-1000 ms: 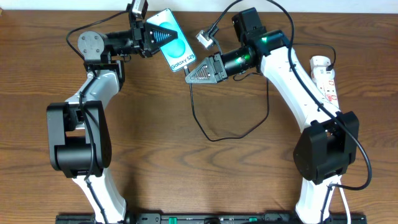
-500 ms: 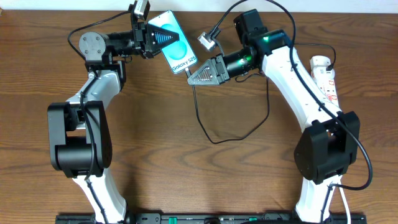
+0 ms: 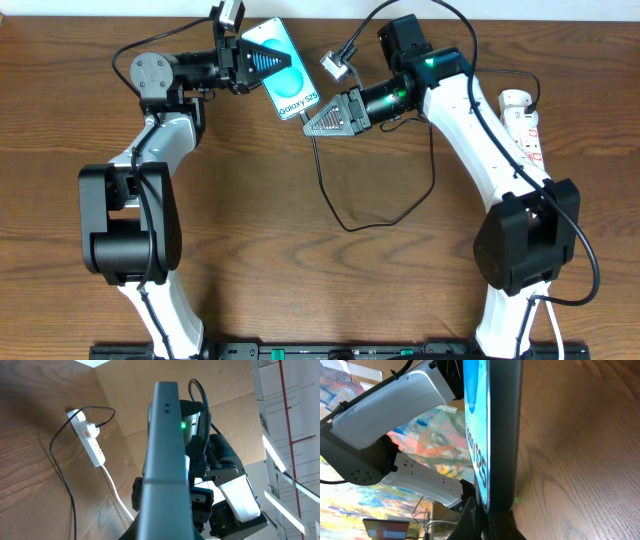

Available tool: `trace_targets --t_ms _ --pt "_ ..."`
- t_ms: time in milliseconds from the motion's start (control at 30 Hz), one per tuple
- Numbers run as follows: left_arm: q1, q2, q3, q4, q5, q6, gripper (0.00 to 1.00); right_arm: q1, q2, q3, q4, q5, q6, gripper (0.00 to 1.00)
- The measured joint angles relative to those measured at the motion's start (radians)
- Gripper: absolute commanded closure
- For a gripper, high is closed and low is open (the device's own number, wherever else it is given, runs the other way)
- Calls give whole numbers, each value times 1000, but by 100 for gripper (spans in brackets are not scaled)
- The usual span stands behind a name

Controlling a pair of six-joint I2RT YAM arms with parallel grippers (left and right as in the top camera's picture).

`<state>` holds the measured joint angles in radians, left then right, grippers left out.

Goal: Plug charger to phone and switch on socket

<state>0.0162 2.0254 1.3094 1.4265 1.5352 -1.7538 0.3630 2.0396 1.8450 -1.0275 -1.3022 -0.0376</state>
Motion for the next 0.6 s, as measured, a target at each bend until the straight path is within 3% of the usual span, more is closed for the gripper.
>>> trace_targets --t_ms 600 --pt "-10 0 0 0 -24 0 93 -12 0 0 3 -10 0 99"
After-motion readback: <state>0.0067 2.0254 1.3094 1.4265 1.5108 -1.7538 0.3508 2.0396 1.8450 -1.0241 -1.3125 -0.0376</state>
